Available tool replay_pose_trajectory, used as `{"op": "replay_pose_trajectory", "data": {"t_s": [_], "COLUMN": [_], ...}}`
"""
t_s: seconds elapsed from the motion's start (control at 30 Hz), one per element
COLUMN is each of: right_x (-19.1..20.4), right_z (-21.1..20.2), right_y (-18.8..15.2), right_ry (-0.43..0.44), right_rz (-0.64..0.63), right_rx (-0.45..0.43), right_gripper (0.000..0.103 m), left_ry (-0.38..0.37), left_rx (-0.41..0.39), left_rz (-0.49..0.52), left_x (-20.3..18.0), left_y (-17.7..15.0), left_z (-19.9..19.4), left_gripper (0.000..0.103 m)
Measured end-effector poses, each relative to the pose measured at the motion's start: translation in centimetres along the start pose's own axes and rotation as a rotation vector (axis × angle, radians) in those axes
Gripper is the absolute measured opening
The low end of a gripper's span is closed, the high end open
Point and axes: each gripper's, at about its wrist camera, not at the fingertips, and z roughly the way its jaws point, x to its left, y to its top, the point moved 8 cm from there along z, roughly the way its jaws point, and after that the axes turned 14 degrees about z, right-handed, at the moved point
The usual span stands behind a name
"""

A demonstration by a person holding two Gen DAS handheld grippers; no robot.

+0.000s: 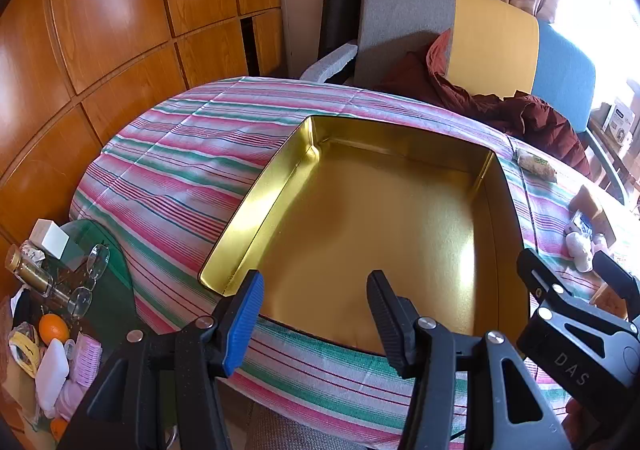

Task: Organize objects
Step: 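Grasp the yellow sponge with the right tool while the left tool moves toward the green box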

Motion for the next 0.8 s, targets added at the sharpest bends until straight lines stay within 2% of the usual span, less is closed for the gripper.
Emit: {"op": "replay_pose_trajectory", "data": {"t_s": [0.2,0.43,0.53,0.67,0.73,0.8], "right_x": [-0.2,-1.7,-2.8,-5.4,-6.9,-8.9], "right_z": [-0.6,-2.1,-2.3,-2.3,-2.4,-2.6], "right_y": [0.4,1.7,1.6,0.9,0.5,0.3], "right_ry": [0.013,0.057,0.077,0.063,0.042,0.007], "right_rz": [0.012,0.020,0.026,0.041,0.045,0.052], "right_rx": [-0.026,-0.101,-0.100,-0.072,-0.063,-0.069], "right_gripper": [0.103,0.103,0.103,0.103,0.103,0.103], "left_ry": [-0.007,-0.094,-0.167,-0.337,-0.407,-0.443], "left_rx": [0.007,0.025,0.018,-0.046,-0.072,-0.080], "left_rz": [0.001,-0.007,0.002,-0.002,0.002,0.021], "left_x": [-0.3,-1.6,-2.8,-5.1,-6.1,-7.3], "left_y": [-0.1,-0.8,-1.1,-1.3,-1.3,-1.4], "left_z": [0.2,0.5,0.6,-0.3,-0.9,-1.4], "left_gripper": [0.054,0.054,0.054,0.054,0.054,0.054]}}
